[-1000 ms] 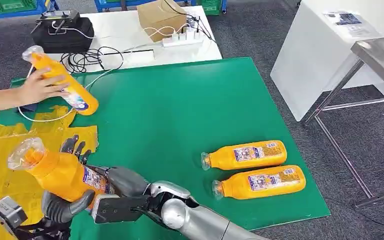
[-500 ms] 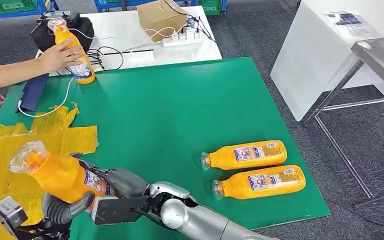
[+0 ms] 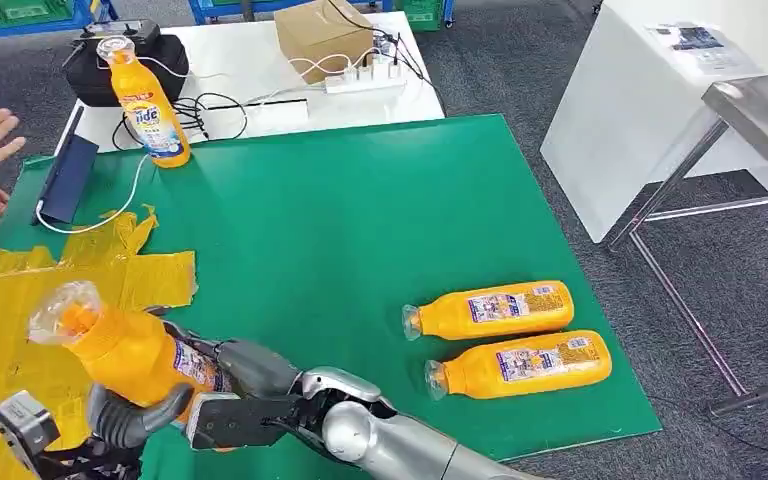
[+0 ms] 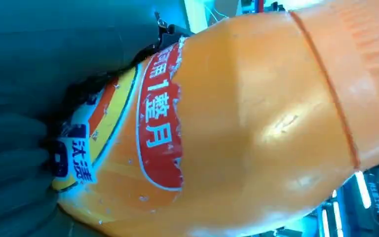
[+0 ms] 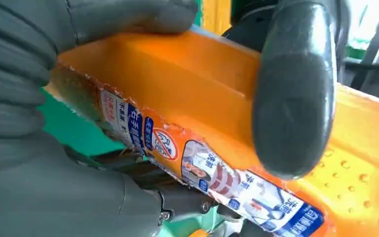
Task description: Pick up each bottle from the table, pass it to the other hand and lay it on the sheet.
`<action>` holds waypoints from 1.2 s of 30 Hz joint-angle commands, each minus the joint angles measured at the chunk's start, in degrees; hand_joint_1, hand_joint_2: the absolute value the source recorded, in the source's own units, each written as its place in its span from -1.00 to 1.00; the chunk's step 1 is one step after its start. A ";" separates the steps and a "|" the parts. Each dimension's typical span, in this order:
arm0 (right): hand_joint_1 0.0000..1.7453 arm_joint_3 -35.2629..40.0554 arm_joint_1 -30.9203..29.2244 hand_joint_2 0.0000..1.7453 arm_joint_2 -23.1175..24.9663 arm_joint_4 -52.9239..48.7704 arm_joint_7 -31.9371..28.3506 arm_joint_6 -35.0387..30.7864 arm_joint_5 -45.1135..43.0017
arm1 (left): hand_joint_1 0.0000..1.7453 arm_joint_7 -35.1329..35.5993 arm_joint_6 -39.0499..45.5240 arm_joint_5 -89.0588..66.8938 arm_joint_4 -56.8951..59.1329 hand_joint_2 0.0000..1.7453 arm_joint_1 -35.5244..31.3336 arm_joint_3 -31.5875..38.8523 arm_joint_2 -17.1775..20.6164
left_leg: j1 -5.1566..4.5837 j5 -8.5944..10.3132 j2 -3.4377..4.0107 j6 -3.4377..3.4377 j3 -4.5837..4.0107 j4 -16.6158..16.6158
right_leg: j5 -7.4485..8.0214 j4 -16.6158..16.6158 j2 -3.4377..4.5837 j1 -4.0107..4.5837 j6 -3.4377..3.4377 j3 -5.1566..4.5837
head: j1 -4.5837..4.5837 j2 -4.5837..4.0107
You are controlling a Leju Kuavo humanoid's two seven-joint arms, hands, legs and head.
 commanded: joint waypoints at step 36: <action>-1.00 -14.65 -3.86 1.00 -44.69 -27.74 1.40 15.93 -0.57 | -1.00 28.27 48.83 -90.43 37.42 -1.00 -4.15 -7.95 23.44 | -0.12 -0.04 -0.28 0.20 0.25 -0.11 | -0.02 -0.06 0.02 -0.12 -0.09 0.25 | -0.02 0.00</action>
